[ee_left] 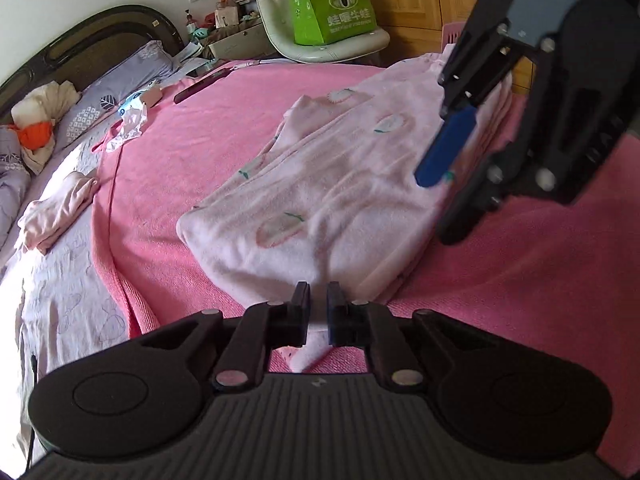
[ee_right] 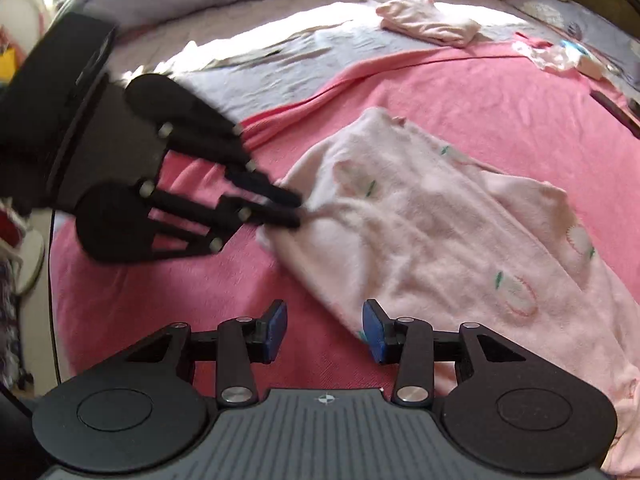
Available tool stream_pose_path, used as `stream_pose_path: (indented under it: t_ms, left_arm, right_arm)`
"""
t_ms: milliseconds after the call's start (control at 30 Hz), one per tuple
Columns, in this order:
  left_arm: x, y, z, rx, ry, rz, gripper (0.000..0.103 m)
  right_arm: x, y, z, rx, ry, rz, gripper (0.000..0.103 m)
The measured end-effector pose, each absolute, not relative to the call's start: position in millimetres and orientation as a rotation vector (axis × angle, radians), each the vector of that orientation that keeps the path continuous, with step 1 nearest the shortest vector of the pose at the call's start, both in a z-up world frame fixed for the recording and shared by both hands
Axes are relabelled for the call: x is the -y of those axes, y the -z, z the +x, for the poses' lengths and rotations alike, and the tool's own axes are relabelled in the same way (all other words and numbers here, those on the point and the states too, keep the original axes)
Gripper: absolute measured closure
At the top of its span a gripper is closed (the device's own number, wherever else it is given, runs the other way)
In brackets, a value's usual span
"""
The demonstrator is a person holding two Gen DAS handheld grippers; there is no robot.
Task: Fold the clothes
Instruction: 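Grasp the pants edge with the right gripper while the left gripper holds the fold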
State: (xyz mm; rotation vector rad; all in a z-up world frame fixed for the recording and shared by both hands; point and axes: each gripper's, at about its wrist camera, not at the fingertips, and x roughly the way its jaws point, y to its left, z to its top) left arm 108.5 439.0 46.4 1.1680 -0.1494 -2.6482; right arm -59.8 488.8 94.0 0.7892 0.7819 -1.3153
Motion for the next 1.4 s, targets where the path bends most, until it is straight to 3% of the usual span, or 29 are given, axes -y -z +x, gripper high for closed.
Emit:
stream_pose_path:
  t_ms: [200, 300, 367, 400, 467, 533, 667, 833, 867, 933, 967, 1000, 1033, 1067, 1100, 1200, 1400]
  left_arm:
    - [-445.8, -44.2, 119.4, 0.1, 2.624, 1.13, 0.095]
    - [-447.6, -42.6, 123.1, 0.068, 2.615, 1.108, 0.095]
    - [-446.4, -42.4, 127.6, 0.024, 2.609, 1.091, 0.095]
    - [-445.7, -42.3, 129.9, 0.001, 2.605, 1.082, 0.095]
    - [-445.0, -41.9, 134.0, -0.041, 2.599, 1.064, 0.095]
    - [-443.9, -41.5, 139.9, -0.1, 2.585, 1.053, 0.095]
    - [-427.5, -47.6, 153.2, -0.349, 2.543, 1.029, 0.078]
    - [-365.0, -66.6, 185.2, -0.863, 2.476, 0.659, 0.067]
    - [-354.3, -66.9, 183.4, -0.911, 2.47, 0.628, 0.065]
    - [-340.6, -63.6, 167.3, -0.896, 2.481, 0.649, 0.049]
    - [-336.6, -60.6, 157.9, -0.879, 2.499, 0.678, 0.046]
    - [-332.9, -55.5, 147.5, -0.884, 2.511, 0.726, 0.047]
    - [-333.4, -50.7, 142.5, -0.91, 2.533, 0.744, 0.056]
    - [-335.1, -46.1, 139.3, -0.939, 2.559, 0.75, 0.072]
    - [-336.9, -41.5, 136.1, -0.968, 2.585, 0.757, 0.097]
    - [-346.0, -44.1, 140.6, -0.939, 2.587, 0.744, 0.098]
    - [-356.0, -31.1, 164.1, -1.13, 2.478, 0.824, 0.098]
  right_arm:
    - [-404.8, -99.5, -64.6, -0.714, 1.484, 0.699, 0.058]
    - [-357.6, -78.7, -45.1, -0.758, 1.439, 0.736, 0.045]
    - [-339.0, -60.9, -30.9, -0.823, 1.425, 0.767, 0.046]
    - [-335.6, -52.6, -23.5, -0.866, 1.453, 0.754, 0.054]
    - [-337.3, -46.2, -12.1, -0.914, 1.52, 0.684, 0.061]
    - [-337.4, -48.5, -14.6, -0.873, 1.569, 0.706, 0.078]
    - [-334.1, -59.6, -40.2, -0.729, 1.606, 0.844, 0.086]
    - [-339.6, -70.3, -78.0, -0.523, 1.569, 1.047, 0.087]
    - [-340.8, -72.5, -83.8, -0.491, 1.564, 1.077, 0.087]
    - [-341.9, -77.4, -91.2, -0.452, 1.56, 1.114, 0.087]
    - [-342.3, -80.4, -93.0, -0.442, 1.561, 1.121, 0.087]
    - [-342.7, -83.5, -94.2, -0.434, 1.562, 1.123, 0.087]
    - [-343.2, -87.2, -95.1, -0.43, 1.565, 1.123, 0.087]
    - [-343.3, -89.6, -96.1, -0.426, 1.566, 1.127, 0.087]
    - [-343.3, -91.3, -97.3, -0.423, 1.565, 1.134, 0.087]
    - [-342.6, -93.7, -99.2, -0.417, 1.559, 1.149, 0.087]
    - [-341.2, -90.6, -94.8, -0.392, 1.568, 1.179, 0.088]
